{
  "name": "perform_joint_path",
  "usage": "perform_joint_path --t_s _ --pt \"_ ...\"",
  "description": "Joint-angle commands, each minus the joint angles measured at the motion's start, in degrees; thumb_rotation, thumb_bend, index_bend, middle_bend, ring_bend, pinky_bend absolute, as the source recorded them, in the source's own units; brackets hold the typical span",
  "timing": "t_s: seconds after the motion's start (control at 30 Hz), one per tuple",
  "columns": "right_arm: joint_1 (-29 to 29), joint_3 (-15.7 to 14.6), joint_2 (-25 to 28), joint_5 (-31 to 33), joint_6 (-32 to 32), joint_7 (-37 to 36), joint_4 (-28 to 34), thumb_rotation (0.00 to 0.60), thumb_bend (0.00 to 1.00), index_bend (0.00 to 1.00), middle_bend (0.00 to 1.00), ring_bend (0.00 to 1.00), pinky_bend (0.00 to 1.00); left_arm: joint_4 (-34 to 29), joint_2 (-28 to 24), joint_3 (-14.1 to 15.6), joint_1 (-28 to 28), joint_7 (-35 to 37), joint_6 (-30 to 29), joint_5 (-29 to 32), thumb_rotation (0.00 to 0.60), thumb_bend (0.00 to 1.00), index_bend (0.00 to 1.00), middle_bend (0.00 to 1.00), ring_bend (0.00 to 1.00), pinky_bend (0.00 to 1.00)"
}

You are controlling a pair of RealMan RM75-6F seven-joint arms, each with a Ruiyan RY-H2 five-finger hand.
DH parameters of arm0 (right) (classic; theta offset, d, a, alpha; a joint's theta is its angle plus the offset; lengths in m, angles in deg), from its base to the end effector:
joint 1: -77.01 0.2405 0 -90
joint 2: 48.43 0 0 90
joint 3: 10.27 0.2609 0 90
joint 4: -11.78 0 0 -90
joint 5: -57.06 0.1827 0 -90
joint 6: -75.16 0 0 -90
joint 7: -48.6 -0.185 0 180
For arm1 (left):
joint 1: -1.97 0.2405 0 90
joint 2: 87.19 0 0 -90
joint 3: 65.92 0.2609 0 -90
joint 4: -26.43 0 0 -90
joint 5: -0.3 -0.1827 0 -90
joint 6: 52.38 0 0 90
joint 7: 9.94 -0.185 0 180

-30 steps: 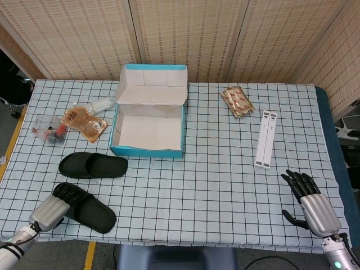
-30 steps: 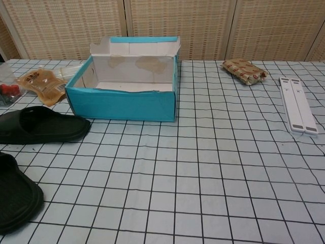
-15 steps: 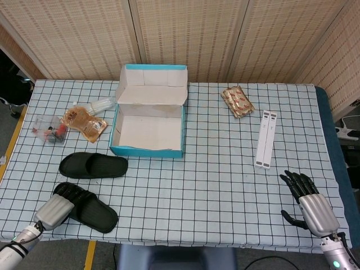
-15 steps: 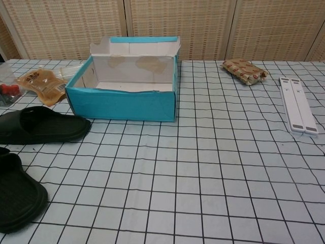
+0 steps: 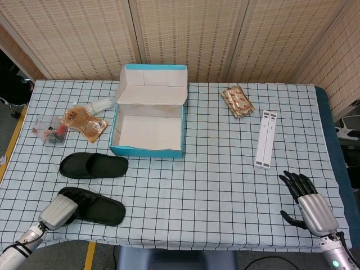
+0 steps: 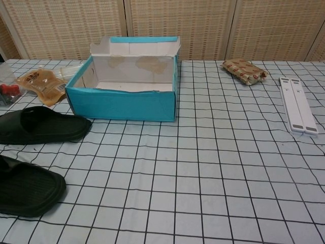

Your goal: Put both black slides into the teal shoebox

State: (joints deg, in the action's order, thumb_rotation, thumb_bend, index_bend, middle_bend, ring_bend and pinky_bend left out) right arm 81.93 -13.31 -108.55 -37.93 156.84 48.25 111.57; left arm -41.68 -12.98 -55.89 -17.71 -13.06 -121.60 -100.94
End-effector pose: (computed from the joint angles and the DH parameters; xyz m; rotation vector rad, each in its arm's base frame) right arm -0.2721 -0.1954 0.1601 1.5898 -1.0104 0.9294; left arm -0.3188 0.2465 0.0695 -2.1064 -0.6273 -0.5722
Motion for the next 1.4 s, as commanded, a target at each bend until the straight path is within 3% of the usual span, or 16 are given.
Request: perform_joint_path --t_s 0.03,0.47,1.4 --pt "0.0 0.0 0.0 0.0 -0.1 0.1 0.0 0.600 0.18 0.00 0.00 0.00 0.00 2.6 1.8 -0.2 0.7 2.1 -2.4 -0.6 0.600 0.46 0.60 0.70 0.55 0.54" --pt "0.1 -0.2 0.0 -0.2 -0.1 0.2 0.2 0.600 0.17 0.00 0.00 0.00 0.00 7.2 5.3 -2.0 3.5 4.4 -8.7 1.1 0.600 0.57 0.79 0.89 0.67 0.65" --pt "0.3 -0.3 -0.1 -0.5 -0.3 0.1 0.2 0.600 0.17 0.00 0.00 0.00 0.00 4.9 4.3 -5.2 4.8 4.8 -14.8 3.0 0.600 0.57 0.78 0.89 0.68 0.67"
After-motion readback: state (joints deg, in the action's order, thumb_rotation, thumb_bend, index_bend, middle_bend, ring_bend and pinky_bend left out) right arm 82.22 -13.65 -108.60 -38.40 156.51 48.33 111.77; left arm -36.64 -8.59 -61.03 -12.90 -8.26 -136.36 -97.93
